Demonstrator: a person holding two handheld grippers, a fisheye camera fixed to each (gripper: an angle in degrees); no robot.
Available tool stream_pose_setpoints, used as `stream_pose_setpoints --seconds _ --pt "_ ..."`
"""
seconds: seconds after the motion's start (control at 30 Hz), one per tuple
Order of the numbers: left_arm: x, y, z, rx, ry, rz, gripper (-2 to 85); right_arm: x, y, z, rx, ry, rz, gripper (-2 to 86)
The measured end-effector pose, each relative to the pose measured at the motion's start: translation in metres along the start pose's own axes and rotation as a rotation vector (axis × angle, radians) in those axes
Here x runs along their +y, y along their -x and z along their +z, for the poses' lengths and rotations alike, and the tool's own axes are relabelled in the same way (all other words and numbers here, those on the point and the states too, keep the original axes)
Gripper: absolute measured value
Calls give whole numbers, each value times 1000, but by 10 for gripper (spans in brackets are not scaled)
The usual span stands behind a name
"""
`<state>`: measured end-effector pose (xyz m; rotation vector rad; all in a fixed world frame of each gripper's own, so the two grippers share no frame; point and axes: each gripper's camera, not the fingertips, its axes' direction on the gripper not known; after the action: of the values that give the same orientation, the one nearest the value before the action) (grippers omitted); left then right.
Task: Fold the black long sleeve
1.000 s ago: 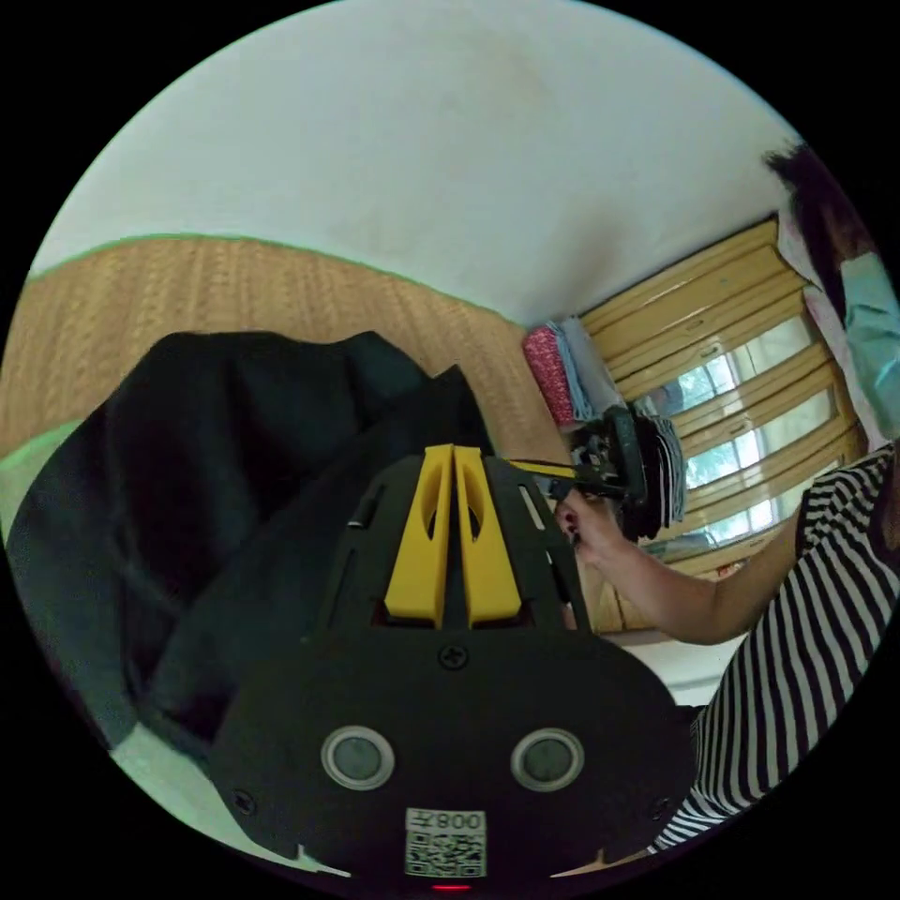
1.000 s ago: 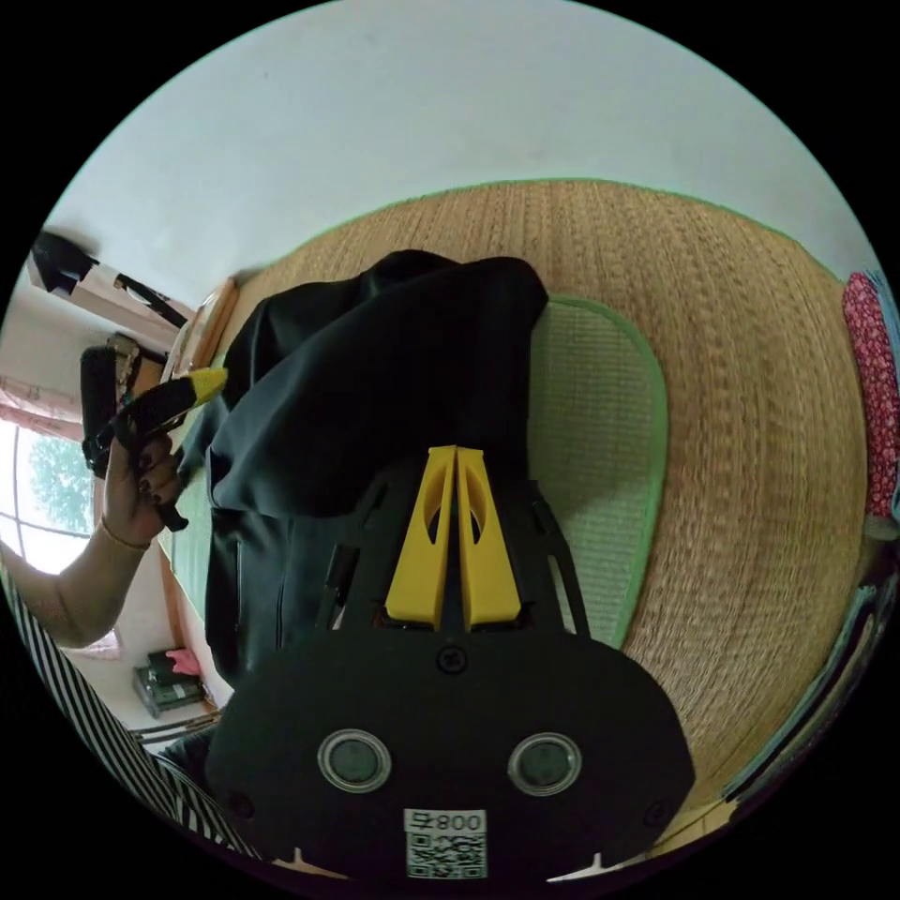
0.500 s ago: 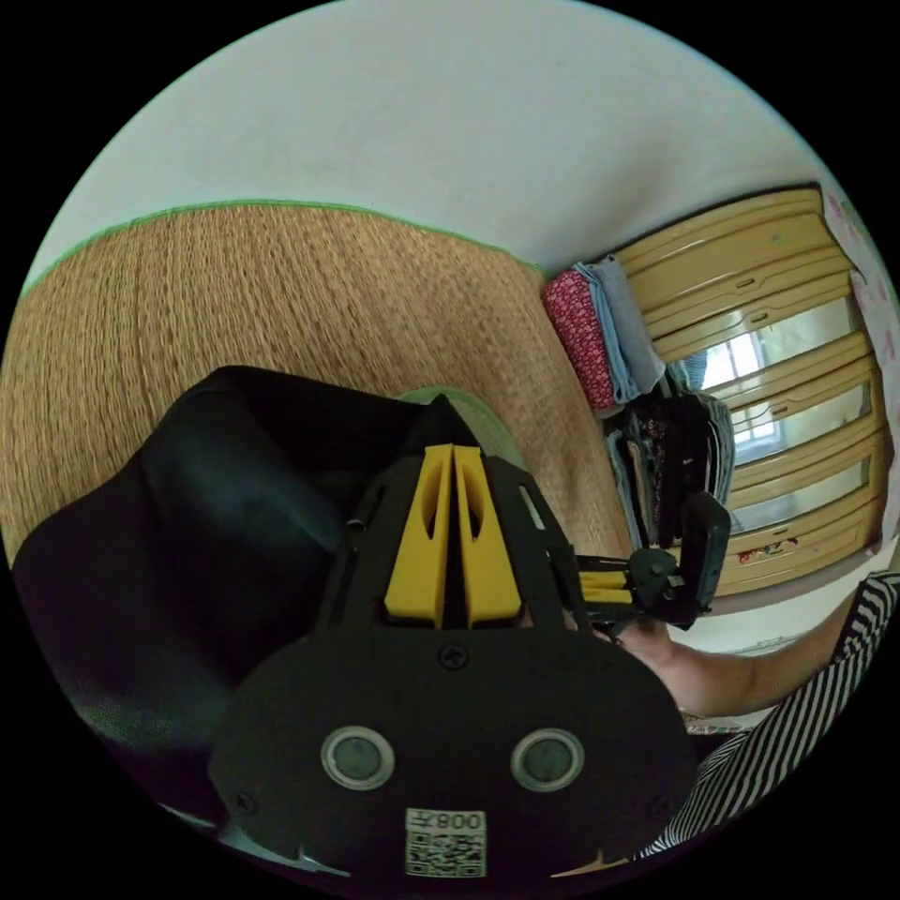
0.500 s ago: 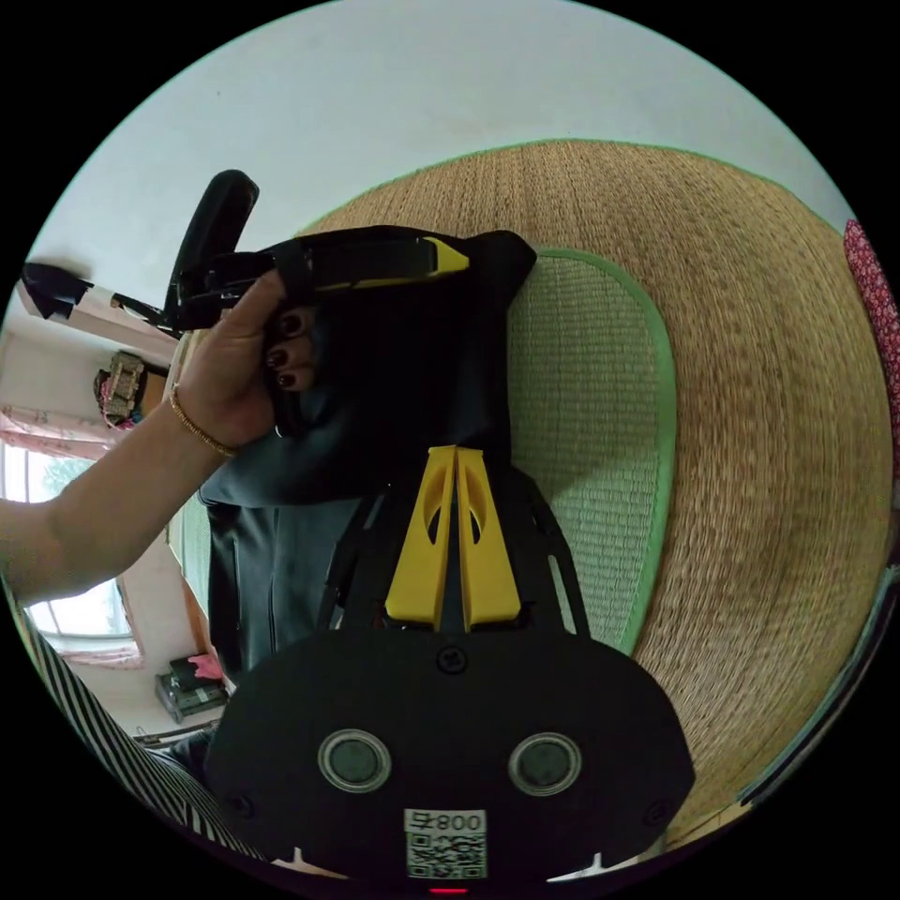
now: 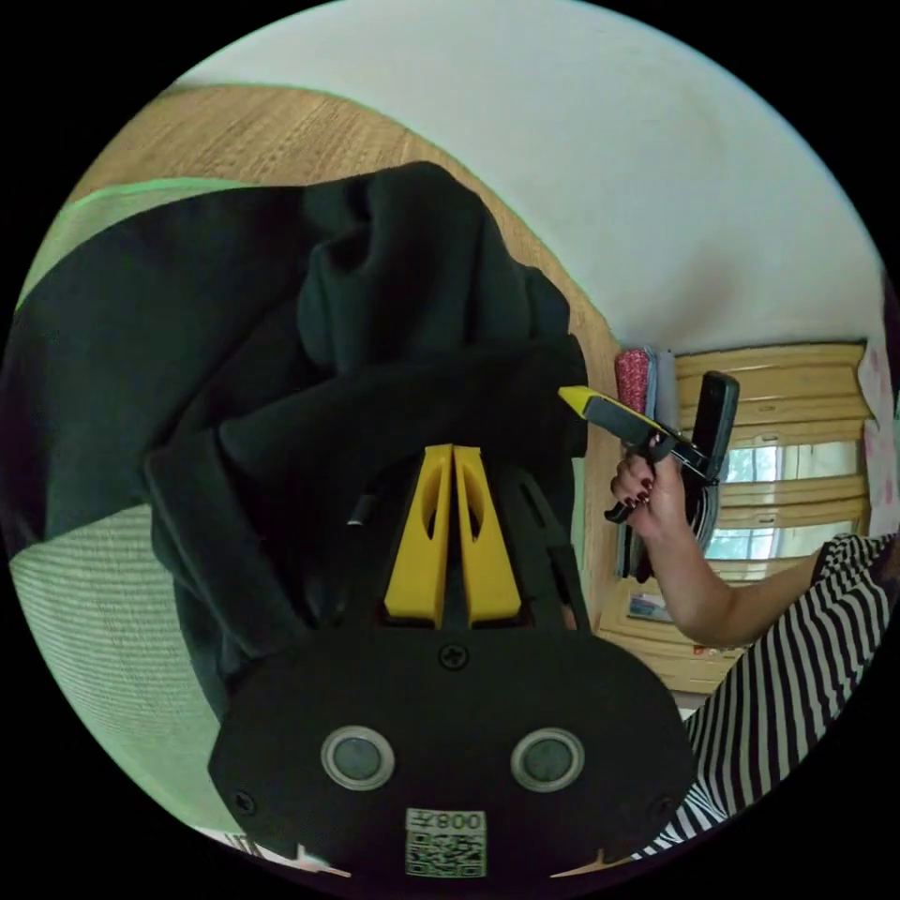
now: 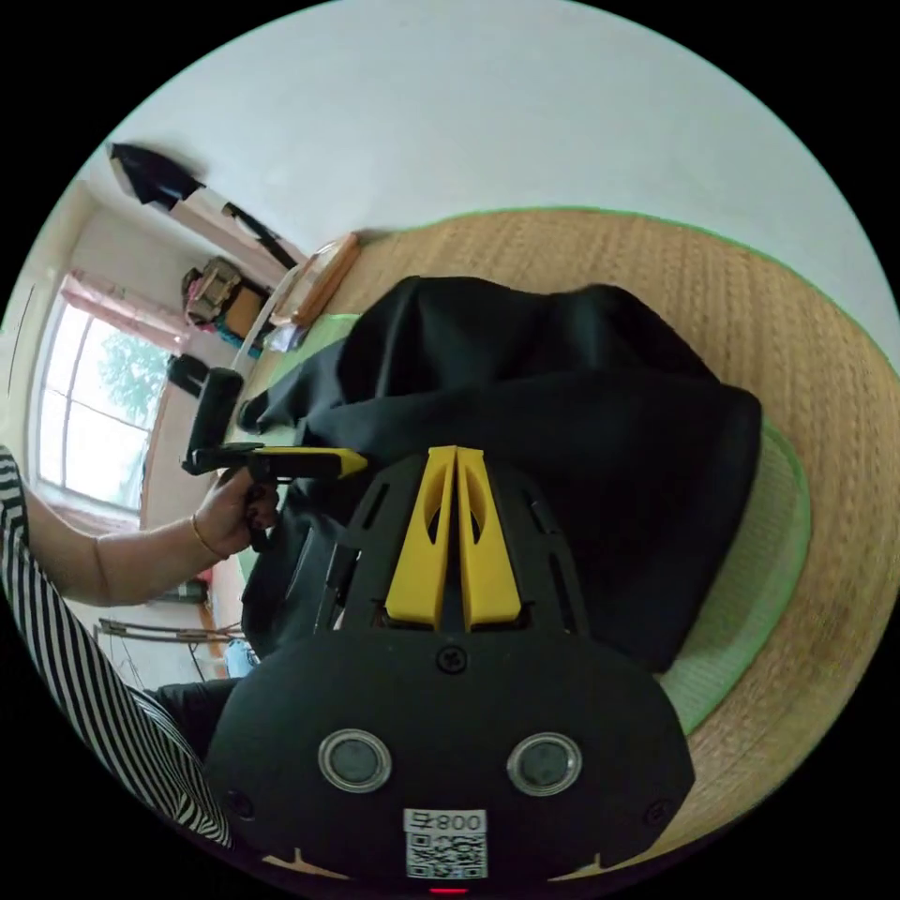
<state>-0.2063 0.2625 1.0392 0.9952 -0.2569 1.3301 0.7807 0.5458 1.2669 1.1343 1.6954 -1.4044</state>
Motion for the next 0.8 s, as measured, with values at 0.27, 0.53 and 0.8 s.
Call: stream_pose_setpoints --seconds 0.27,0.53,0.8 --pt "107 85 -102 56 -305 -246 16 -47 90 88 -74 292 -288 0" --pt "260 221 -239 32 -884 -728 118 -87 140 138 -34 391 -392 1" --pt "325 288 -272 19 -988 -961 128 -112 136 164 12 461 -313 1"
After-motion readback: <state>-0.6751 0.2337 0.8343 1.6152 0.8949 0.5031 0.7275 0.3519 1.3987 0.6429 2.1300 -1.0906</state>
